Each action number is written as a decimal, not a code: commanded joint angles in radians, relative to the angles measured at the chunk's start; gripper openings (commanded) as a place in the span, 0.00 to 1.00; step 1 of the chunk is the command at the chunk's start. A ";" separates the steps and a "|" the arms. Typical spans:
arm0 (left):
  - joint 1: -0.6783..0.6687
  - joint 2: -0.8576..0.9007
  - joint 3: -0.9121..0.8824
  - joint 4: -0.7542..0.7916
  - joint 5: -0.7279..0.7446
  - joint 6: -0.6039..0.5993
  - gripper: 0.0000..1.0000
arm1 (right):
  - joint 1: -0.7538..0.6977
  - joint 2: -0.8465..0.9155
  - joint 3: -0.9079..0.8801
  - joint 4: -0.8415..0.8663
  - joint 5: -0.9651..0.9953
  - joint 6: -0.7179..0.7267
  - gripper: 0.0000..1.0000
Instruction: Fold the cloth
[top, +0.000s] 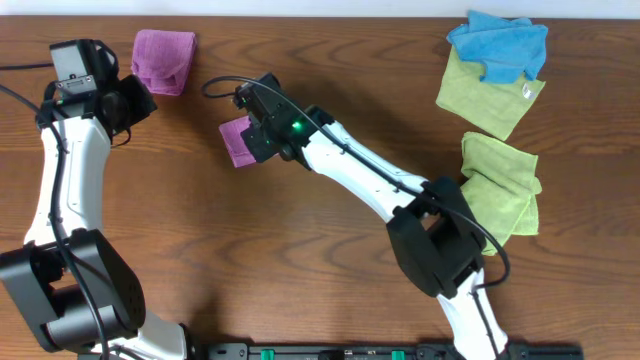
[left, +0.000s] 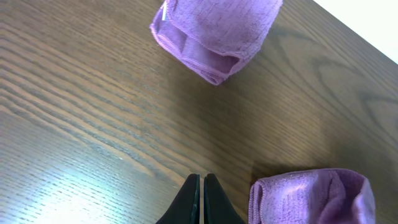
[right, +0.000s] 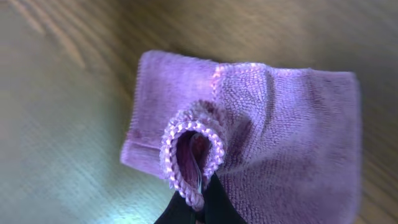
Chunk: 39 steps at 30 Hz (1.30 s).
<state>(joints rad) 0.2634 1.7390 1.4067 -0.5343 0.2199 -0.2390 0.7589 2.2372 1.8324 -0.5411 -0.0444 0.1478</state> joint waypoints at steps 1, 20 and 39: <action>0.028 -0.010 0.012 0.000 -0.020 -0.001 0.06 | 0.027 0.027 0.013 0.016 -0.106 -0.015 0.02; 0.064 -0.010 0.012 -0.004 -0.009 -0.001 0.06 | 0.066 0.085 0.013 0.206 -0.056 0.023 0.02; 0.064 -0.010 0.012 -0.013 -0.009 -0.001 0.06 | 0.047 0.138 0.013 0.356 0.003 0.024 0.15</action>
<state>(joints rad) 0.3256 1.7390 1.4067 -0.5430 0.2173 -0.2390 0.8177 2.3703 1.8328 -0.1978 -0.0616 0.1650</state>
